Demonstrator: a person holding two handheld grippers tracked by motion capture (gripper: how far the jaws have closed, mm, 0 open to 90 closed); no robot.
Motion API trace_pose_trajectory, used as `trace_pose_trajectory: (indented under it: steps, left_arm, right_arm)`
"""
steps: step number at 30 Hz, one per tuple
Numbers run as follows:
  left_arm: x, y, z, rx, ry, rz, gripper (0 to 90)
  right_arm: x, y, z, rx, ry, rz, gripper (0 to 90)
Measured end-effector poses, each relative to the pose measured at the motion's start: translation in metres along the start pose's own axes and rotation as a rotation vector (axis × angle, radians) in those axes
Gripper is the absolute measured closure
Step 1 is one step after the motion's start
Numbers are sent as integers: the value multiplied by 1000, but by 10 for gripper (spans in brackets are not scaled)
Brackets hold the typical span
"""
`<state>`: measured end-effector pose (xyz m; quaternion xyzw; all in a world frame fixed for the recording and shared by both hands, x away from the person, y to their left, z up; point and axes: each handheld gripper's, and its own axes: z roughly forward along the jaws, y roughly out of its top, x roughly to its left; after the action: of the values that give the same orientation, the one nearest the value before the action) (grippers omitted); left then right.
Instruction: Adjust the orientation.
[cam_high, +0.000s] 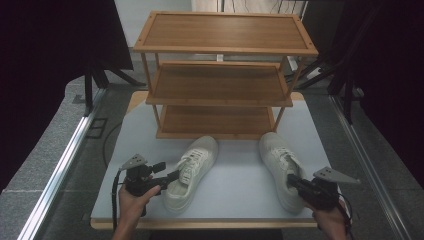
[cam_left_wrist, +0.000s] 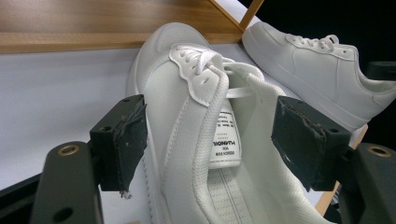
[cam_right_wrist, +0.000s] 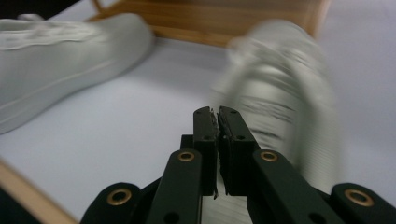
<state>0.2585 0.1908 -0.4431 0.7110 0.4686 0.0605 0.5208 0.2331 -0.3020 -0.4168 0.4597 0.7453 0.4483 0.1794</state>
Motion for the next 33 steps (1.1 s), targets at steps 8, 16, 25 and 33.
trace_pose_trajectory:
  steps: [8,16,25,33]
  left_arm:
    - [2,0,-4,-7,-1,-6,268]
    - [8,1,-6,-11,4,-24,271]
    - [10,-3,-5,-2,2,-31,271]
    - [9,-9,-18,-23,30,-42,271]
  right_arm:
    - [44,-9,21,87,28,-136,850]
    - [13,-20,8,106,-143,-109,877]
    - [2,-14,3,45,7,-40,784]
    - [11,-3,7,-23,79,-74,632]
